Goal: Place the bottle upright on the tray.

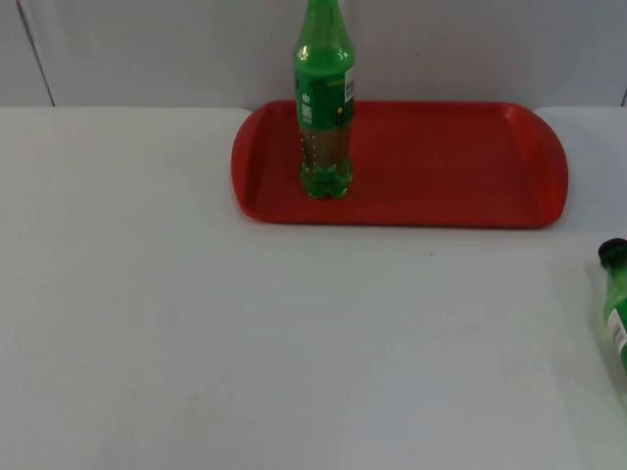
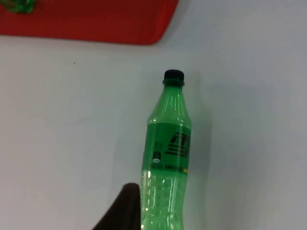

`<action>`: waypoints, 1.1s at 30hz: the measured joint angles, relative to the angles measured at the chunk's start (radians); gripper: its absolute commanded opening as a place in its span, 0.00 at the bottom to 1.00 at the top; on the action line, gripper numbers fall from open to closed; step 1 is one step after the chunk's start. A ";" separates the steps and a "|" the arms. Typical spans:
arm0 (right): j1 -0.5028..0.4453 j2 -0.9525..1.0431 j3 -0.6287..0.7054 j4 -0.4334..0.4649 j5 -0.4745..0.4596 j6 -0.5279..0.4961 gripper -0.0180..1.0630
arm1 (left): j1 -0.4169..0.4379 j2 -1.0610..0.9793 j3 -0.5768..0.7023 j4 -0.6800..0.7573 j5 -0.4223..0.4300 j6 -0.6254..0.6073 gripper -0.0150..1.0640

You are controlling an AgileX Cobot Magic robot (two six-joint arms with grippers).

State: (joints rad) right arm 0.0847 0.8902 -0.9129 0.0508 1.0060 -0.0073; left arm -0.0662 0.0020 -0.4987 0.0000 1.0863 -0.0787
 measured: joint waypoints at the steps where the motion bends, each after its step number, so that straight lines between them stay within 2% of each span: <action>1: 0.000 0.042 -0.019 0.007 -0.002 0.000 0.98 | 0.000 0.000 0.000 0.000 0.000 0.000 0.80; 10: 0.000 0.262 -0.112 0.027 -0.004 0.007 0.98 | 0.000 0.000 0.000 0.000 0.000 0.000 0.80; 18: 0.000 0.434 -0.122 0.045 -0.013 0.007 0.98 | 0.000 0.000 0.000 0.000 0.000 0.000 0.80; 28: 0.005 0.578 -0.118 0.084 -0.096 0.007 0.98 | 0.000 0.000 0.000 0.000 0.000 0.000 0.80; 33: 0.023 0.618 -0.051 0.089 -0.175 0.013 0.98 | 0.000 0.000 0.000 0.000 0.000 0.000 0.80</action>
State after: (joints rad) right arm 0.1073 1.5087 -0.9643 0.1396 0.8314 0.0055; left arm -0.0662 0.0020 -0.4987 0.0000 1.0863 -0.0787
